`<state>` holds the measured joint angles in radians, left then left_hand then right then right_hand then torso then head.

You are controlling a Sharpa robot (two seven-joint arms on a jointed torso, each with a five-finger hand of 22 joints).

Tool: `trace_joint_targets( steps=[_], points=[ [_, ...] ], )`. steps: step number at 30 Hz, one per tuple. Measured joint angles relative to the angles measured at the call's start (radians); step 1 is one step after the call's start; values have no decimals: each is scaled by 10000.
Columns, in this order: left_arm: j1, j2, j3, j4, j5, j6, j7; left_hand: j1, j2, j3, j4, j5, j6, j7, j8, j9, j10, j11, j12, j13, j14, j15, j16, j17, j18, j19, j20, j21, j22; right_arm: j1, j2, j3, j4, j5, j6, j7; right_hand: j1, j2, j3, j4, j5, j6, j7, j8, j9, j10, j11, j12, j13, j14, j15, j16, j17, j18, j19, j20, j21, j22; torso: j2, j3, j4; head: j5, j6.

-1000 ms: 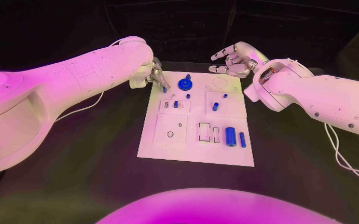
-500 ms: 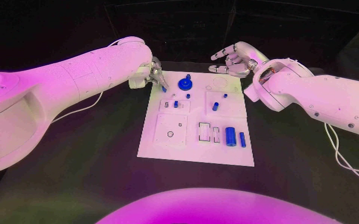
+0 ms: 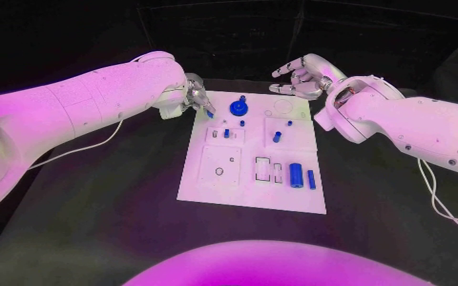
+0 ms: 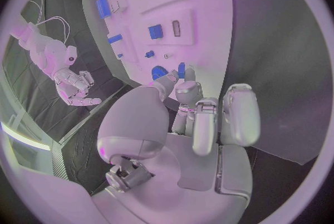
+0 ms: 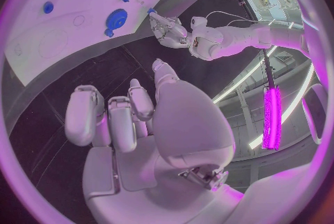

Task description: Assemble the parts on the task board

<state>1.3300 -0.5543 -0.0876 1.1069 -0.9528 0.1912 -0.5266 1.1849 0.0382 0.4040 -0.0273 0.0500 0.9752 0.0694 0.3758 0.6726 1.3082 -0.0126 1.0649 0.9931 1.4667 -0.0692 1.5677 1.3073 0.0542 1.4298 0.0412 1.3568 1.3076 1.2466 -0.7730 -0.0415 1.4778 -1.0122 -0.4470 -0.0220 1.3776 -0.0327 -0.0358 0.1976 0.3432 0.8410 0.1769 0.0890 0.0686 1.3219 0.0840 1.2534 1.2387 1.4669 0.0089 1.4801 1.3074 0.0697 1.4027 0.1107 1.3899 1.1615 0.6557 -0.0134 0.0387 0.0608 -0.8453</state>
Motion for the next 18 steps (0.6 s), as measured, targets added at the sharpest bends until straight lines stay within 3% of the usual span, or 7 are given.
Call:
trace_joint_targets(
  steps=[9, 18],
  points=[
    [-48, -727, -11, 1270, 191, -690, -10, -79, -78, 220, -28, -9, -3, 4, 49, 41, 1, 1, 0, 14, 0, 0, 0, 0, 0, 0, 0, -5, -1, 0, -39, 0, -11, 17, 4, 1, 0, 0, 0, 0, 0, 0, 0, 0, 0, 0, 0, 0, 0, 0, 0, 0, -1, 0, 0, 0, 0, 0, 0, -10, 6, 26, -21],
    [-310, -1200, -28, 2047, -2, -1362, -5, -201, -200, 437, -142, 46, -17, 18, 109, 68, 70, -1, 46, 45, 0, 0, 0, 0, 1, 0, 0, -5, -1, 0, -50, 0, -34, 33, 9, 3, 0, 0, 0, 0, 0, 0, 0, 0, 0, 0, 0, 0, 0, 0, 0, 0, -1, 0, 0, 0, 0, 1, 1, -11, 5, 67, -47]
  ],
)
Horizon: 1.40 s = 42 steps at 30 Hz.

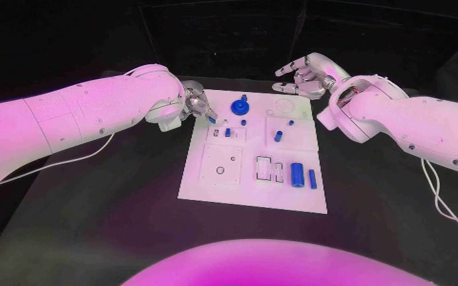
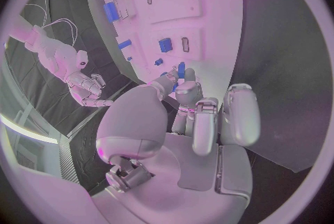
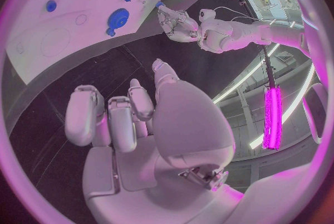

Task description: Assemble the parts on the task board

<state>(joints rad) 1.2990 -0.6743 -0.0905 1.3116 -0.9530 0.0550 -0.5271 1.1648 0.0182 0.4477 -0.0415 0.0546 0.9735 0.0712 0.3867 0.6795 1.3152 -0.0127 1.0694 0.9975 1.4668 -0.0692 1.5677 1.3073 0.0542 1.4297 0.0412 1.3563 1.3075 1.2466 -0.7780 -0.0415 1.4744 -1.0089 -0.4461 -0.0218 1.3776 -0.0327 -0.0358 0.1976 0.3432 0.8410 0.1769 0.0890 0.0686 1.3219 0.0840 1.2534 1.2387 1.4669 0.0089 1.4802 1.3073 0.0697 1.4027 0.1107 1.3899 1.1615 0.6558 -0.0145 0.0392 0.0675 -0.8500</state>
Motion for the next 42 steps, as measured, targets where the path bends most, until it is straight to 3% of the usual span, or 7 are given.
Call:
trace_joint_targets(
  steps=[6, 18, 42],
  points=[
    [-152, -136, -8, 239, -231, -313, -30, -51, -50, 95, -95, 5, 0, 1, 47, 16, 1, 1, 0, 10, 0, 0, 0, 0, -1, 0, 0, 0, 0, 0, -8, 0, -3, 6, 6, 0, 0, 0, 0, 0, 0, 0, 0, 0, 0, 0, 0, 0, 0, 0, 0, 0, 0, 0, 0, 0, 0, 0, 5, -2, -11, 30, -14],
    [-283, -107, -61, 385, -626, -345, -173, -133, -108, 248, -241, 2, -38, -33, 51, 11, 1, 5, 40, 20, 0, 0, 0, 0, 0, 0, 0, 0, -1, 0, -22, -1, -2, 16, 18, 1, 0, 0, 0, 0, 0, 0, 0, 0, -1, 0, 0, 0, 0, 0, 0, 0, 0, 0, 0, 0, 0, 0, 14, 7, -28, 56, -33],
    [-310, -66, -92, 614, -858, 82, -443, -125, -99, 273, -221, -44, -14, -55, 42, 30, 53, -14, 39, 18, -1, 0, 0, 0, 0, 0, 0, 0, -2, -1, -29, -1, 7, 26, 37, 2, 41, 41, -38, 38, 34, 0, 0, 38, -1, 0, 0, 0, 0, 0, 0, 0, 6, 0, 0, 0, 0, 0, 12, 8, -27, 35, -71]
  ],
)
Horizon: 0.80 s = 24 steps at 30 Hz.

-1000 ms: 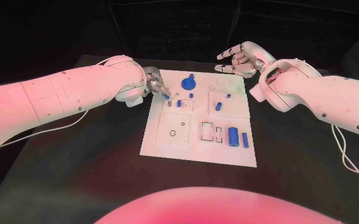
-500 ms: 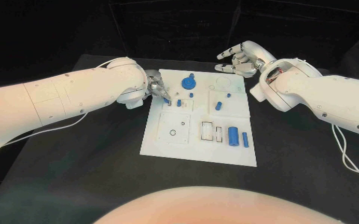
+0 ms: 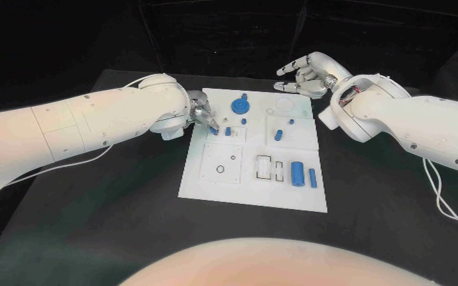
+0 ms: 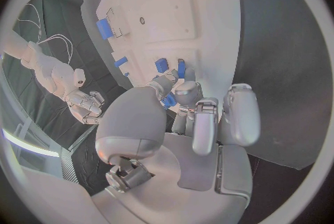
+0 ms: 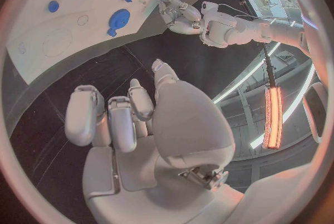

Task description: Assemble the parts on the task board

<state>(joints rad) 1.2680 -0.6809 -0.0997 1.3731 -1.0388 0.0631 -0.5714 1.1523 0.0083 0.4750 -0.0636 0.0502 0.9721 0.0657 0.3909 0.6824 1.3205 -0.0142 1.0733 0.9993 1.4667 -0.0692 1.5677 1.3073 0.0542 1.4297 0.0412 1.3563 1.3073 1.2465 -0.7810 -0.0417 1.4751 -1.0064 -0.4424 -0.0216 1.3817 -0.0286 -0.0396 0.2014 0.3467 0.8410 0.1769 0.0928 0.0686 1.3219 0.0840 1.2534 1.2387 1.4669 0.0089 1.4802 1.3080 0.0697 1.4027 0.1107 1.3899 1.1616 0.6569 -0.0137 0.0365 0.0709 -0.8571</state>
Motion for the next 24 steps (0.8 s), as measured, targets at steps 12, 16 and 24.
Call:
trace_joint_targets(
  steps=[12, 16, 24],
  points=[
    [-7, 7, 0, -49, -5, -8, -1, 2, 2, 16, -16, -11, -3, 2, 44, -13, 0, 2, -1, -1, 0, 0, 0, 0, 0, 0, 0, 0, 0, 0, 9, 0, -5, 3, 5, 0, 0, 0, 0, 0, 0, 0, 0, 0, 0, 0, 0, 0, 0, 0, 0, 0, -1, 0, 0, 0, 0, 0, 0, 1, -1, -7, -7],
    [-7, 34, 1, -99, -4, -8, -1, 6, 6, 16, -16, 5, -4, 3, 43, -11, 0, 3, -1, -1, 0, 0, 0, 0, 0, 0, 0, 0, 0, 0, 17, 0, -11, 3, 6, 0, 0, 0, 0, 0, 0, 0, 0, 0, 0, 0, 0, 0, 0, 0, 0, 0, -1, 1, 0, 0, 0, 0, 0, 1, -1, -8, -20],
    [-6, 104, -109, -122, -3, -8, 1, 5, 6, 46, 13, 47, -7, 8, 36, 13, 11, 16, -4, -2, 0, 0, 0, 0, 0, 0, 0, 0, 0, 0, 41, 0, -29, 5, 10, 2, 0, 0, 0, 0, -1, 0, 0, 0, 0, 0, 0, 0, 0, 0, 0, 0, -2, 0, 0, 0, 0, 0, 4, 0, -1, -22, -49]
  ],
)
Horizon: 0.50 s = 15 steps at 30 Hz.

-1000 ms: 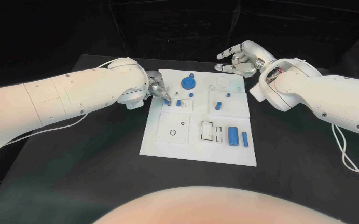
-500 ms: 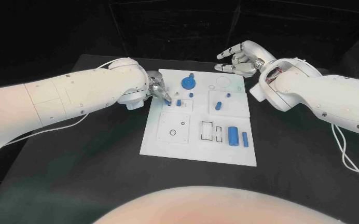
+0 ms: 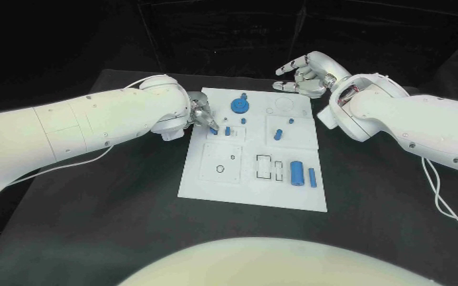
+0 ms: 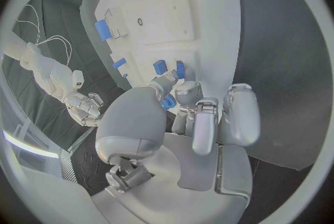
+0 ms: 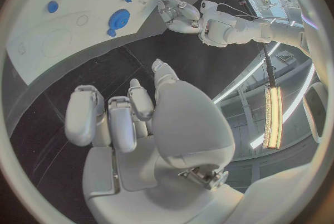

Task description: Assemble the parts on the task board

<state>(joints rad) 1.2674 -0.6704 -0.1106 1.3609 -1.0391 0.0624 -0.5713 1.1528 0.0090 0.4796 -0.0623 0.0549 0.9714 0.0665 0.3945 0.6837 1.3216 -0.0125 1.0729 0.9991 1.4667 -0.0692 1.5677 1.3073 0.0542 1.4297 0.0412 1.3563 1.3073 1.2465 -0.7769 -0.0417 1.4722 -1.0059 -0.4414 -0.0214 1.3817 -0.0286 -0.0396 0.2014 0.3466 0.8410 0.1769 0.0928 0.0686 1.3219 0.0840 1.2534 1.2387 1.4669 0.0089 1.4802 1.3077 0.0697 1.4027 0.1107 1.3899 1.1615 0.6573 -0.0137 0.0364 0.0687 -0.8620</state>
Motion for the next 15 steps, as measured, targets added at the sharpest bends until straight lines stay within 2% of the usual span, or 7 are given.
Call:
trace_joint_targets(
  steps=[15],
  points=[
    [7, 1, -60, 19, -3, -149, 11, -5, -5, 54, 53, -4, 42, -41, 46, -5, -9, 18, -1, 21, 0, 0, 0, 0, 0, 0, 0, 0, 0, -2, 7, 0, -18, 10, 11, 4, 0, 0, 0, 0, 0, 0, 0, 0, 0, 0, 0, 0, 18, 0, 0, 0, -2, 1, 0, 0, 0, 0, -3, 1, 0, -5, -13]
  ],
)
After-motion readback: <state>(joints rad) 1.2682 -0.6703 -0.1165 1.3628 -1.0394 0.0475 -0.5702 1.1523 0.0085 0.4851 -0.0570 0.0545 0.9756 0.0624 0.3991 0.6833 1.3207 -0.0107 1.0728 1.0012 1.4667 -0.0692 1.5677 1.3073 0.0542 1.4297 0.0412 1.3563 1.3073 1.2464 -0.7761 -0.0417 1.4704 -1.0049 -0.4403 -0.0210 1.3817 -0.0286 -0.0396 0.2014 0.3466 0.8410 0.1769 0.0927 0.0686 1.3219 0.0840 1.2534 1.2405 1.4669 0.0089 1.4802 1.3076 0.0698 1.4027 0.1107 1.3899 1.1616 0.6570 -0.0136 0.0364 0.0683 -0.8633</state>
